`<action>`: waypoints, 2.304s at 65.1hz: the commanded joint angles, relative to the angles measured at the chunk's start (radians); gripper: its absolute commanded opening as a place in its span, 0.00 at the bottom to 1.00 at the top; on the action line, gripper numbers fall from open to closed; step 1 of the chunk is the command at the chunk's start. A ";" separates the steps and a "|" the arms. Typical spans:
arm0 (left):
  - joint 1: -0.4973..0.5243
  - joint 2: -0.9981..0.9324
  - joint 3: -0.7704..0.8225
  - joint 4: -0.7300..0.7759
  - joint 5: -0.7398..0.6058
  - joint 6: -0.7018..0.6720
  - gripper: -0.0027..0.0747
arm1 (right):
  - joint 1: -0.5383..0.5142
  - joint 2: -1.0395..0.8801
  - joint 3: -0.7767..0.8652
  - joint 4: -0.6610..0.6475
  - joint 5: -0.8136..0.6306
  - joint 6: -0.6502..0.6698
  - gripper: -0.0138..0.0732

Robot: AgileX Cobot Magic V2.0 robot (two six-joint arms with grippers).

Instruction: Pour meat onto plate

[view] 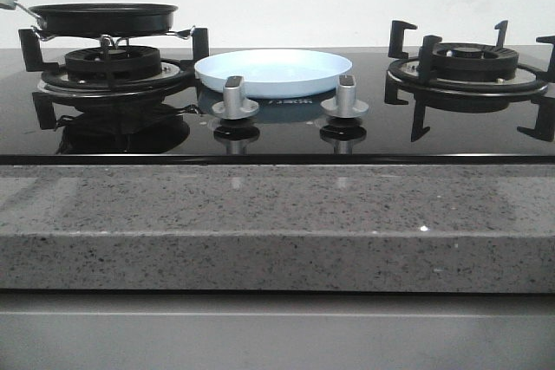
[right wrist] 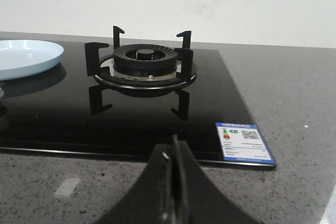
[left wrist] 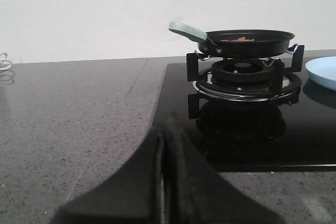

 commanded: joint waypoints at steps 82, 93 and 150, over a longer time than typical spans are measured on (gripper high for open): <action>0.001 0.068 -0.307 -0.092 0.090 -0.011 0.01 | -0.005 0.029 -0.253 -0.014 0.067 -0.005 0.08; 0.001 0.218 -0.487 -0.090 0.239 -0.011 0.01 | -0.005 0.153 -0.433 -0.014 0.222 -0.006 0.08; 0.001 0.614 -0.715 -0.103 0.442 0.002 0.16 | -0.002 0.613 -0.660 0.004 0.437 -0.006 0.29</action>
